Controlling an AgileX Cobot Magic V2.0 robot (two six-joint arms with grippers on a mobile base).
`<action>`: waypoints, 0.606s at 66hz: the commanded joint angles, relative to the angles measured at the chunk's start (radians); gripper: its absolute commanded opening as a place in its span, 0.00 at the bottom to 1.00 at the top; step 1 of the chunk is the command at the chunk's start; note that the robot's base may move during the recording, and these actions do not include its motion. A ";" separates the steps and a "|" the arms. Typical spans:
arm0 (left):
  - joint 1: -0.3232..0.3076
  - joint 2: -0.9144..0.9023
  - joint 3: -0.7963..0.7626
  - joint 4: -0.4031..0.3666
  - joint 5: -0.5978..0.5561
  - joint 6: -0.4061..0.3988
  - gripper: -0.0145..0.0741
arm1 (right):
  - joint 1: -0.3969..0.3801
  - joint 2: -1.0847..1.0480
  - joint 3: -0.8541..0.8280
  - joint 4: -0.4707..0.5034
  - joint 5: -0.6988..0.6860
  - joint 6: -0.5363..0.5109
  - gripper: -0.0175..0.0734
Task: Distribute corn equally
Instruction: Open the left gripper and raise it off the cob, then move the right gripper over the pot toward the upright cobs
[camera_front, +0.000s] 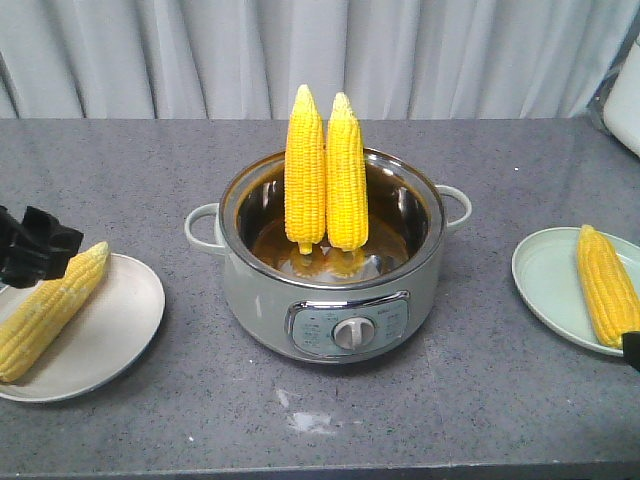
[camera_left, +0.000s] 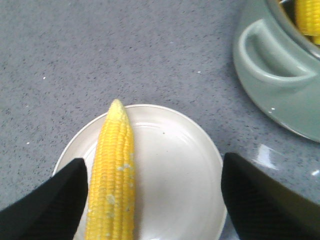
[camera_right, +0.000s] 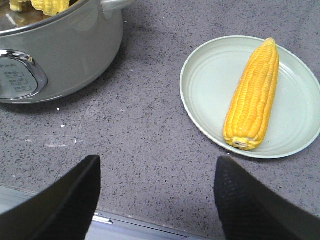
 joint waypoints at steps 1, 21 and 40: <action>-0.004 -0.089 0.002 -0.099 -0.069 0.100 0.77 | 0.000 0.000 -0.024 -0.001 -0.054 0.001 0.70; -0.004 -0.220 0.076 -0.267 -0.072 0.251 0.77 | 0.000 0.000 -0.024 -0.001 -0.055 0.001 0.70; -0.004 -0.217 0.078 -0.262 -0.072 0.250 0.77 | 0.000 0.000 -0.024 -0.001 -0.056 0.001 0.70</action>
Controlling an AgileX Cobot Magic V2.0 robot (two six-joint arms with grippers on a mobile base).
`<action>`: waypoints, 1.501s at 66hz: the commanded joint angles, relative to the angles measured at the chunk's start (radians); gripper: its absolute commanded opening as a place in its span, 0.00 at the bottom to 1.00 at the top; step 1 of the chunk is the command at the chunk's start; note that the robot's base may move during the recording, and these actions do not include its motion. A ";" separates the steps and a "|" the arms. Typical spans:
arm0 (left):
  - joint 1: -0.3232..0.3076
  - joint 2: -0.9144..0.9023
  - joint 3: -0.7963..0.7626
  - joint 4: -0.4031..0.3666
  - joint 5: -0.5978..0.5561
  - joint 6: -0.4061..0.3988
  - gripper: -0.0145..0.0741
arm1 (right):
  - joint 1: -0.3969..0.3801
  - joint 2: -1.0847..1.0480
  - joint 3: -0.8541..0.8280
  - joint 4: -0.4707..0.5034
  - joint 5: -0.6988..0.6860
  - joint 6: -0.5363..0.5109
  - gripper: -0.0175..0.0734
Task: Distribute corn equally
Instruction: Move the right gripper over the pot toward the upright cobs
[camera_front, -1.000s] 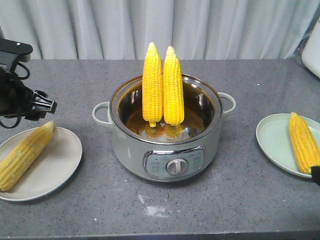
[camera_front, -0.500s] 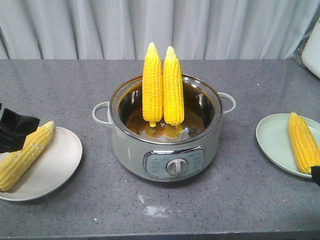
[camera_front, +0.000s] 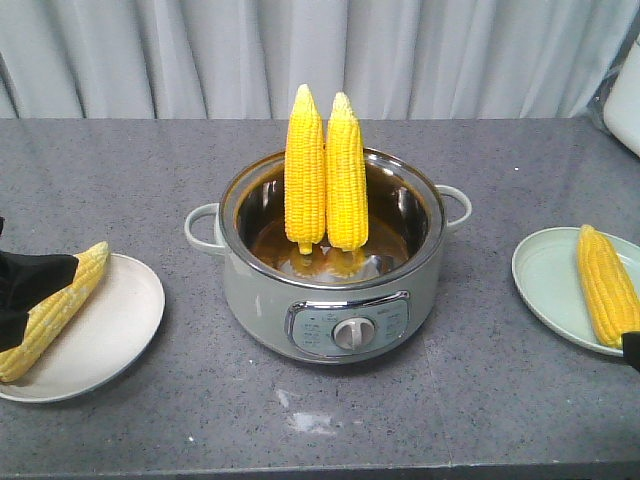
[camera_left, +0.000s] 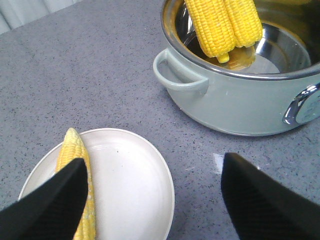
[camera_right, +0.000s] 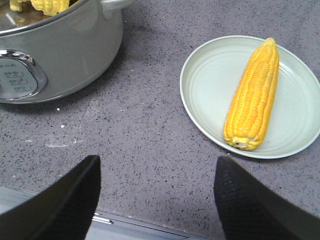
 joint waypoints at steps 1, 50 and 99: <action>-0.004 -0.005 -0.024 -0.021 -0.060 0.001 0.77 | 0.000 0.000 -0.024 -0.001 -0.056 0.001 0.70; -0.004 -0.006 -0.024 -0.021 -0.059 0.001 0.77 | 0.000 0.403 -0.362 0.241 -0.128 -0.245 0.83; -0.004 -0.006 -0.024 -0.021 -0.059 0.001 0.77 | 0.012 0.960 -0.857 0.709 -0.039 -0.731 0.83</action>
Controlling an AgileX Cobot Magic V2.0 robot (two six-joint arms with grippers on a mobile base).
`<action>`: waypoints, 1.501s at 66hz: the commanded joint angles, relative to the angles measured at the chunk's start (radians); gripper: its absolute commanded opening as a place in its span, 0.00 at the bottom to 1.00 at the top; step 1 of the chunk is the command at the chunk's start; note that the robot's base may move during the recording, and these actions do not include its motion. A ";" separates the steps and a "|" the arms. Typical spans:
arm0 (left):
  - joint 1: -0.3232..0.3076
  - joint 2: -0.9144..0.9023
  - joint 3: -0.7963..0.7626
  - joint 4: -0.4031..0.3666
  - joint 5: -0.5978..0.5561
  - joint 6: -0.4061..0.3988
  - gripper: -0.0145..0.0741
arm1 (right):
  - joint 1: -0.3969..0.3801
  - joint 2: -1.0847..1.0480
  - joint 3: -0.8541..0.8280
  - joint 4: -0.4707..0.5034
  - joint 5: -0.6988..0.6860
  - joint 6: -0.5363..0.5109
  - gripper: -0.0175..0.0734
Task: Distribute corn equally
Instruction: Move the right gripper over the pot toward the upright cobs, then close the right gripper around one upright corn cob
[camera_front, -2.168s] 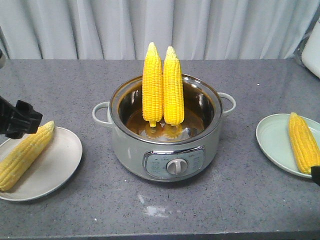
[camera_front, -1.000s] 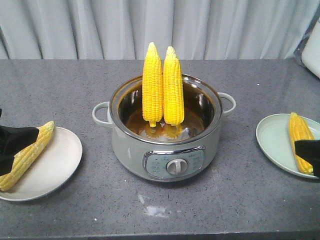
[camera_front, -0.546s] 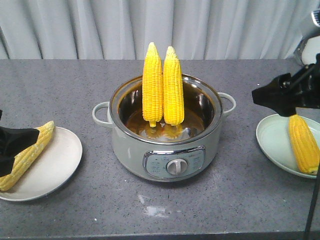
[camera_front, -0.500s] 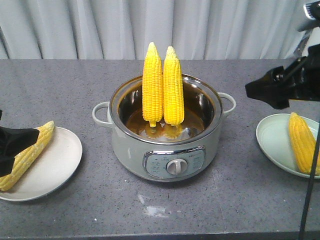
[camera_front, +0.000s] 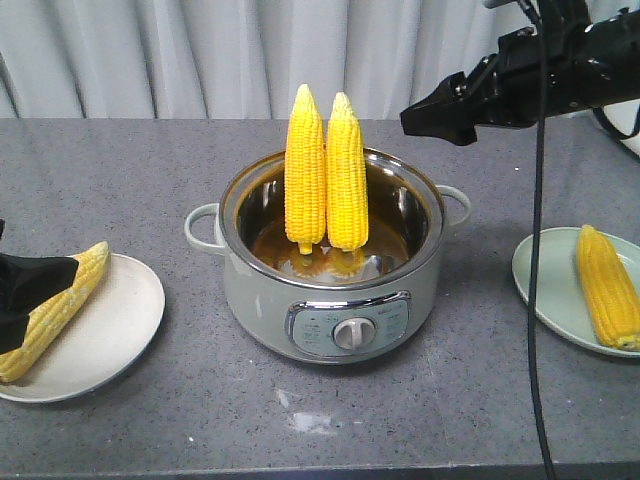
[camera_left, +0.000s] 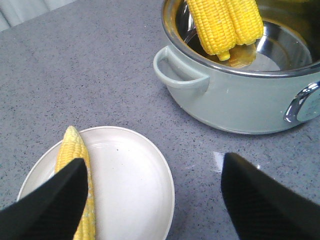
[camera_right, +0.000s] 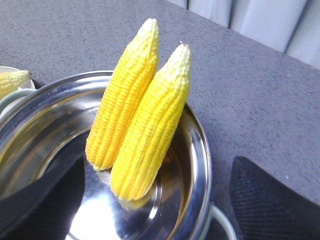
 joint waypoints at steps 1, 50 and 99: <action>-0.004 -0.006 -0.028 -0.021 -0.058 0.000 0.77 | 0.011 0.028 -0.083 0.059 -0.020 -0.041 0.83; -0.004 -0.006 -0.028 -0.021 -0.058 0.000 0.77 | 0.101 0.438 -0.461 0.107 0.022 -0.111 0.76; -0.004 -0.006 -0.028 -0.021 -0.058 0.000 0.77 | 0.100 0.346 -0.467 0.102 0.069 -0.094 0.43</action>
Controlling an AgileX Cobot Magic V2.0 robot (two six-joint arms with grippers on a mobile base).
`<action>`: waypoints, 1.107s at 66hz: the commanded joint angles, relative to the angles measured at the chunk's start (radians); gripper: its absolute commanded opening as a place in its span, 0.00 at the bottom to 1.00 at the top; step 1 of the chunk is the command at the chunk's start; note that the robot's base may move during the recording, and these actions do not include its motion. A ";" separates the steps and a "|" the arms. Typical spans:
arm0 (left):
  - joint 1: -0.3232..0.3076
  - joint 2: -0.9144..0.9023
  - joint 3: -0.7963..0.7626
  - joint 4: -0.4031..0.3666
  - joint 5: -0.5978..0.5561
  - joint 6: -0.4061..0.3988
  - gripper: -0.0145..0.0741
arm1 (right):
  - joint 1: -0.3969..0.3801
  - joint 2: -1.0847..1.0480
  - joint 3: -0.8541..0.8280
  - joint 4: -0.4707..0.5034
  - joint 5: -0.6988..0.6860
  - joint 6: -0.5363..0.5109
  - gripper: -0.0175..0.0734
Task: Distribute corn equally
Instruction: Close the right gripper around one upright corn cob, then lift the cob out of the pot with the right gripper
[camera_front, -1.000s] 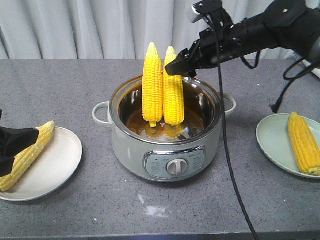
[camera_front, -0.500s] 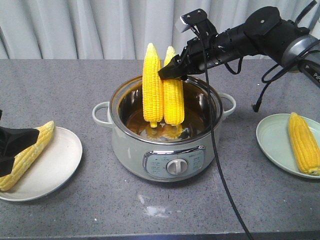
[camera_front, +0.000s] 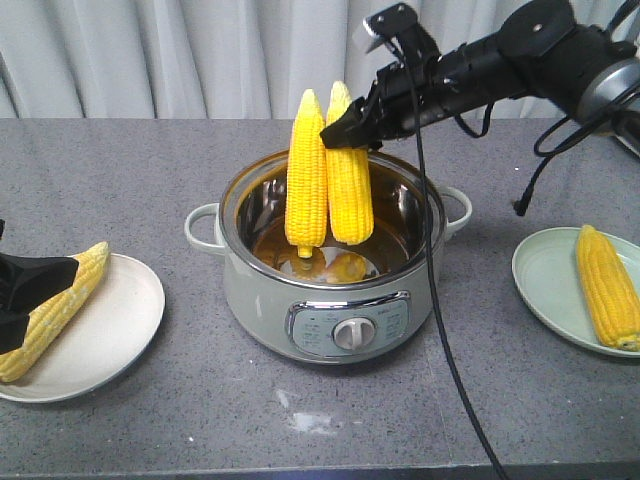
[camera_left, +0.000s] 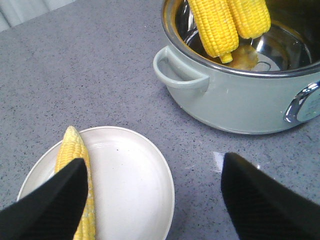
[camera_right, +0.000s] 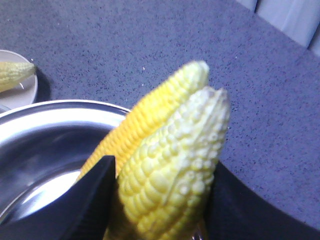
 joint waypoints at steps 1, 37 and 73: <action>-0.004 -0.006 -0.028 -0.021 -0.058 0.000 0.77 | -0.004 -0.110 -0.032 0.032 -0.022 0.032 0.43; -0.004 -0.006 -0.028 -0.021 -0.058 0.000 0.77 | -0.003 -0.485 0.154 -0.214 0.027 0.459 0.44; -0.004 -0.006 -0.028 -0.021 -0.058 -0.002 0.77 | -0.003 -1.047 0.879 -0.198 -0.242 0.417 0.45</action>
